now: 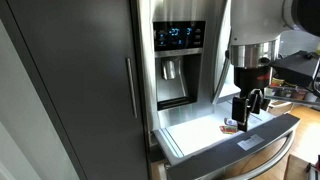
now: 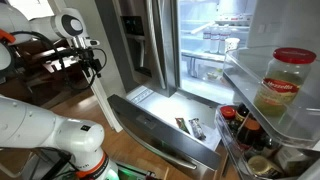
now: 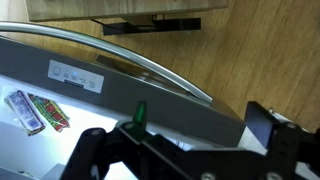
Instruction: Put the tomato packets in the fridge
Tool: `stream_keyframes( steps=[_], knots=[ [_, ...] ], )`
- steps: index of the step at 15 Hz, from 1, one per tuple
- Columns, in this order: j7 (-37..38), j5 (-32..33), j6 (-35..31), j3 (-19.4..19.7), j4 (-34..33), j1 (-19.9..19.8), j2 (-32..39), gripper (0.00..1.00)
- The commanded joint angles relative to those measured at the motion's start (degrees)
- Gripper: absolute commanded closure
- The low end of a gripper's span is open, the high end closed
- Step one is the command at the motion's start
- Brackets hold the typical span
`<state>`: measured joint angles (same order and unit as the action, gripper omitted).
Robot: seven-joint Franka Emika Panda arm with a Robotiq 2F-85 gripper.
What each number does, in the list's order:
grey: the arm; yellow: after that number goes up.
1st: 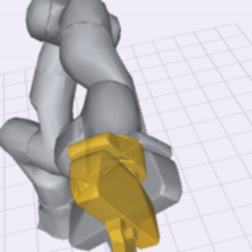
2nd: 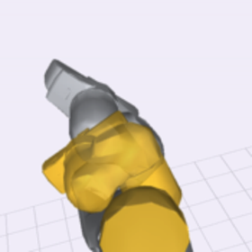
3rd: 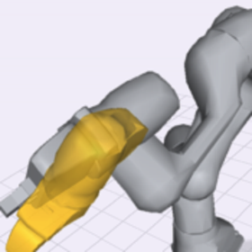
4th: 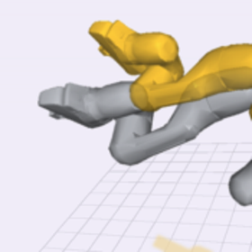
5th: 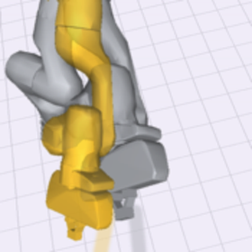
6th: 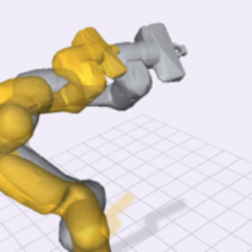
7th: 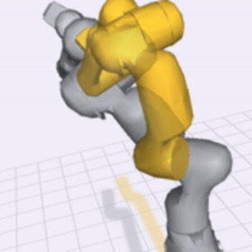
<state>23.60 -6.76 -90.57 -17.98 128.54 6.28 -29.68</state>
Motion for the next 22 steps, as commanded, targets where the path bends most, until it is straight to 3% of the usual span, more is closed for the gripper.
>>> stream_keyframes(
  steps=[1,7,10,15,22],
  knots=[
    [0.3,0.3,0.1,0.5,-0.1,0.7,0.2,0.00],
    [0.3,0.3,0.1,0.5,-0.1,0.7,0.2,0.00],
    [0.0,3.3,0.5,2.4,-0.3,-1.6,1.3,0.00],
    [-8.1,9.6,2.3,10.0,2.9,-5.0,1.0,0.00],
    [-26.7,14.2,-7.0,19.4,7.5,-6.8,2.4,0.00]
  ],
)
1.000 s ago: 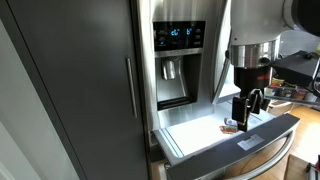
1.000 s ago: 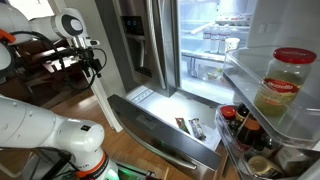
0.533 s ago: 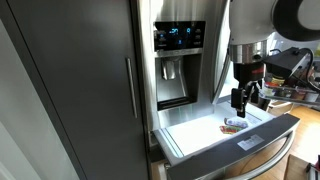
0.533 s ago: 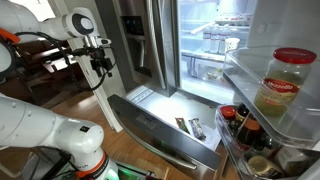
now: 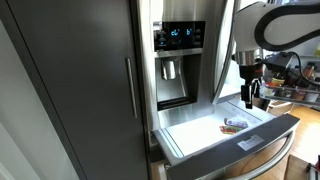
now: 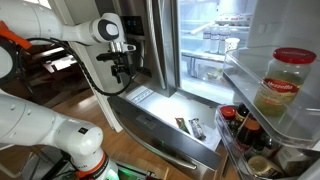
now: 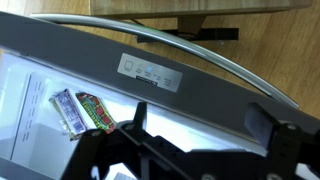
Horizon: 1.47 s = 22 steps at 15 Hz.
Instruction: Put the tomato packets in the fridge
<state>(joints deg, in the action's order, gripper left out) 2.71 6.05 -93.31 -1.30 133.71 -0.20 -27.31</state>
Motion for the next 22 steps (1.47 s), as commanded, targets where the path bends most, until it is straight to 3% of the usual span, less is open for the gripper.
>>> stream_keyframes(
  steps=[1,3,4,17,20,22],
  knots=[
    [-7.8,2.3,-6.1,3.4,3.1,-0.5,0.2,0.00],
    [-11.5,3.1,-8.4,4.9,3.9,-0.9,0.6,0.00],
    [-8.3,1.8,-5.8,3.6,2.2,-0.8,0.8,0.00],
    [-10.8,2.0,-7.1,4.6,2.9,-1.0,0.9,0.00],
    [-17.0,4.0,-8.0,8.2,4.3,-2.7,1.0,0.00],
    [-24.0,6.4,-12.9,11.7,7.6,-4.2,-1.0,0.00]
  ],
)
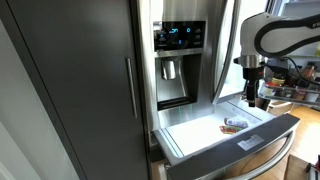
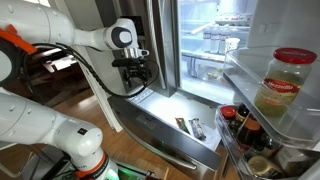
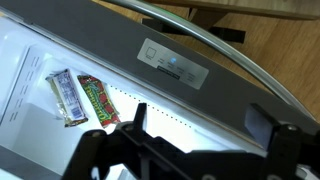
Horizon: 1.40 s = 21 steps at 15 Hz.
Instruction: Put the tomato packets in the fridge
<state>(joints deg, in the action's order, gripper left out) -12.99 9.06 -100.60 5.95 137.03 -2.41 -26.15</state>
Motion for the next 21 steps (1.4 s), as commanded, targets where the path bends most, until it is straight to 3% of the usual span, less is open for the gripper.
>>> stream_keyframes(
  steps=[1,6,7,15,21],
  knots=[
    [-11.1,4.9,-9.1,6.2,6.1,-2.9,-2.7,0.00],
    [-15.3,5.7,-27.1,14.4,14.4,-8.8,-0.8,0.00],
    [-14.5,5.2,-21.9,11.8,10.8,-7.7,-0.3,0.00],
    [-14.7,5.2,-23.1,11.4,11.1,-8.1,-0.3,0.00],
    [-15.1,6.7,-27.1,15.2,8.9,-11.4,13.5,0.00]
  ],
)
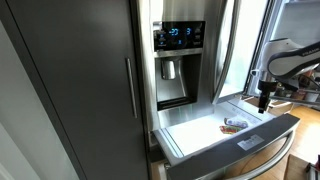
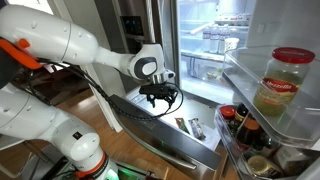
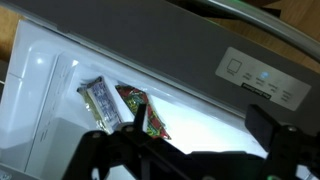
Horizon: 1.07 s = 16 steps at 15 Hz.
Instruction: Put the tomato packets in the fridge
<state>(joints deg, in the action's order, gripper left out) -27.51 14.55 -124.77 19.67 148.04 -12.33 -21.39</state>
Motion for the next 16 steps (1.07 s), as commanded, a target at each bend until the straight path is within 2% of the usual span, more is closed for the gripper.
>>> stream_keyframes(
  steps=[1,6,9,16],
  knots=[
    [-1.4,1.6,-2.9,1.6,-2.8,-1.8,11.4,0.00],
    [-5.1,-0.5,-9.1,2.5,-6.8,-4.0,24.2,0.00],
    [-6.8,-1.5,-12.7,1.5,-9.6,-5.8,30.5,0.00],
    [-10.9,-7.1,-21.1,-2.7,-15.1,-9.4,37.2,0.00]
  ],
)
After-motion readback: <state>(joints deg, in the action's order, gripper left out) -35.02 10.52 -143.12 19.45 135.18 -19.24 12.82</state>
